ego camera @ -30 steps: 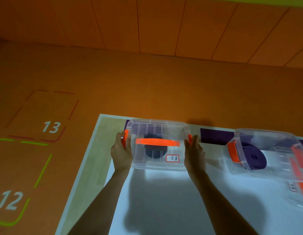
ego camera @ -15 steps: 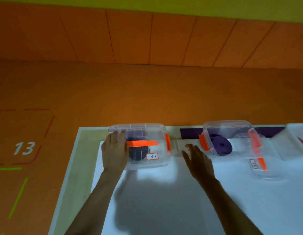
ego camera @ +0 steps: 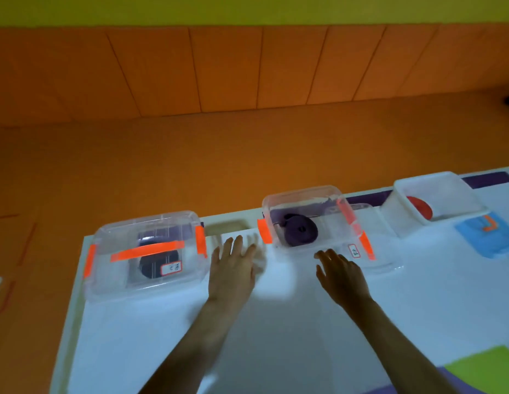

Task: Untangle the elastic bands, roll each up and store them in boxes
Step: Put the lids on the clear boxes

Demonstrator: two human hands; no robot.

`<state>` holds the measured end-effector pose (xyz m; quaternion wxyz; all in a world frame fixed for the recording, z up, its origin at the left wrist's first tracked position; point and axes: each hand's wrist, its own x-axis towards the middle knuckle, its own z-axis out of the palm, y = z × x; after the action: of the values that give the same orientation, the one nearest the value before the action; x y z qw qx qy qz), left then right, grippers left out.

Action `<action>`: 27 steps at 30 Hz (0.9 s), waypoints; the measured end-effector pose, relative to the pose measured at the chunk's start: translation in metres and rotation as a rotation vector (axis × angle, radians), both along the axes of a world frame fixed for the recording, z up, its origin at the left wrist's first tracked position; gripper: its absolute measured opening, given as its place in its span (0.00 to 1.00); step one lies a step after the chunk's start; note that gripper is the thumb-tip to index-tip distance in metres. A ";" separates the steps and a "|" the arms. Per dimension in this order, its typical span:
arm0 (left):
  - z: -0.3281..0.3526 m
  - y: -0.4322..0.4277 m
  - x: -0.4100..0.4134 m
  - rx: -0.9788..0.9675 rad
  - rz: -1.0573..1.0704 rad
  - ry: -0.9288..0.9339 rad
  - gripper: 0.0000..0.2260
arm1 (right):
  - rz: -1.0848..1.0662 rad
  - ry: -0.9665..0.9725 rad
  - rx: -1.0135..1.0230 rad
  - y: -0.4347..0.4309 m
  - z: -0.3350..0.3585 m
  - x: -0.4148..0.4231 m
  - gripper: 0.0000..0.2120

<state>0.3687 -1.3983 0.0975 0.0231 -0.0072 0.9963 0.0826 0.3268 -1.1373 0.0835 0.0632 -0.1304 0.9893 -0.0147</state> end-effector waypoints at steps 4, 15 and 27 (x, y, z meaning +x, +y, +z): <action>-0.008 0.055 -0.019 0.043 0.040 -0.024 0.26 | 0.041 -0.001 -0.022 0.070 -0.019 -0.023 0.10; -0.039 0.134 -0.027 -0.064 0.041 -0.260 0.41 | -0.002 -0.337 0.146 0.198 -0.078 -0.108 0.25; -0.067 0.164 -0.016 0.093 0.291 -0.110 0.45 | -0.214 -0.281 -0.012 0.211 -0.122 -0.158 0.29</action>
<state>0.3531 -1.2341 0.0300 0.0656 -0.1547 0.9771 0.1307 0.1691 -0.9267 -0.0385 0.1983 -0.0212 0.9789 -0.0455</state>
